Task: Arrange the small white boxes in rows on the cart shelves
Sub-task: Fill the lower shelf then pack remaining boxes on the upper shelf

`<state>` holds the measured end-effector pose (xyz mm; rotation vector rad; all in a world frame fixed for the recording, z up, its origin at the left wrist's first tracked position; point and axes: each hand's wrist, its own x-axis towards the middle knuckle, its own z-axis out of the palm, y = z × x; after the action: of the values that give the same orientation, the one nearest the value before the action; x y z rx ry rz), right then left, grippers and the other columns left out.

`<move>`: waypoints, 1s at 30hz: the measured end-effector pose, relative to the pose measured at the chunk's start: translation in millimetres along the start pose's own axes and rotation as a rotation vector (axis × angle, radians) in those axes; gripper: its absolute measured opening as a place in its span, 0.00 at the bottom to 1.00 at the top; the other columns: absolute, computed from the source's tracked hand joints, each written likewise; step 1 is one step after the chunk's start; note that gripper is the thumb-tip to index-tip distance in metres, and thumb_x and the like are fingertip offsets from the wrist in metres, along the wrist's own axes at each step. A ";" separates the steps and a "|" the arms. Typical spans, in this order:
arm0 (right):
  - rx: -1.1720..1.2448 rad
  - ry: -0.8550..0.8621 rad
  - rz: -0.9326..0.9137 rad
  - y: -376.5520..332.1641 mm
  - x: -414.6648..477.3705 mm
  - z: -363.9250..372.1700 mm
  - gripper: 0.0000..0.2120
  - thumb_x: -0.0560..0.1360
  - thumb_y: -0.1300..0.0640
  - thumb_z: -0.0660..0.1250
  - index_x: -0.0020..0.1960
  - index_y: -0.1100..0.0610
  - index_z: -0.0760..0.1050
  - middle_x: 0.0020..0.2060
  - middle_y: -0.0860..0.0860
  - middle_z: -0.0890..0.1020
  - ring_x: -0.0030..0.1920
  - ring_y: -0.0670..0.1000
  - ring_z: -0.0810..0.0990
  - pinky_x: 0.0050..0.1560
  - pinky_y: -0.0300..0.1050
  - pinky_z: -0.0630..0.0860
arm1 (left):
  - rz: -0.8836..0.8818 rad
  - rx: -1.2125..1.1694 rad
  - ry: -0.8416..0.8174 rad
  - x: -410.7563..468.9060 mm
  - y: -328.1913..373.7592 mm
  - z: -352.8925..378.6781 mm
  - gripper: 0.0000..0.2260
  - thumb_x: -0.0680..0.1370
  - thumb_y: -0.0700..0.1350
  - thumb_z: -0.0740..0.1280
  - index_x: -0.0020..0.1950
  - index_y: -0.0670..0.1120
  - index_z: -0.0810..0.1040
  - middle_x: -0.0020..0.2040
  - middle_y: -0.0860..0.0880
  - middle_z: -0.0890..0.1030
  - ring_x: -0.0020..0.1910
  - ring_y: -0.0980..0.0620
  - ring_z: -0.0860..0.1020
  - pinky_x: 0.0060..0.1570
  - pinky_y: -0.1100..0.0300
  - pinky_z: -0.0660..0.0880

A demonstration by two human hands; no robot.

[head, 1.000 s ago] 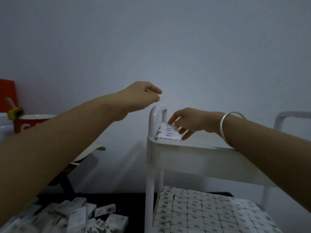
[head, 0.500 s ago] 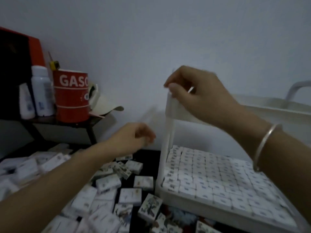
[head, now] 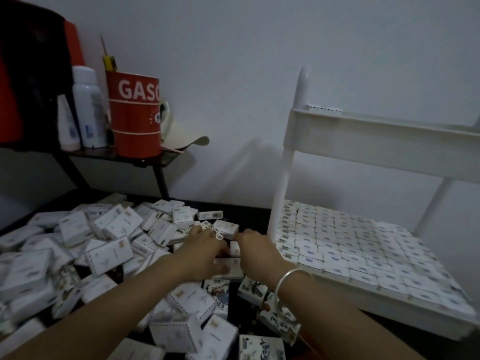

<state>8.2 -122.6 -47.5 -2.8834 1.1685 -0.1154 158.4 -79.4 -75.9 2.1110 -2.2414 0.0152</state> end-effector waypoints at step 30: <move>0.651 -0.060 -0.020 11.8 8.5 -35.8 0.14 0.73 0.46 0.71 0.56 0.47 0.74 0.43 0.49 0.82 0.33 0.46 0.78 0.29 0.39 0.73 | -0.137 -0.867 0.327 -62.7 -35.9 -54.1 0.12 0.74 0.48 0.72 0.53 0.64 0.77 0.42 0.60 0.80 0.30 0.54 0.77 0.32 0.59 0.75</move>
<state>3.2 -137.0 -11.9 -2.3050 0.8783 -0.3362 200.0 -16.4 -26.4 1.6114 -1.4999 -0.4835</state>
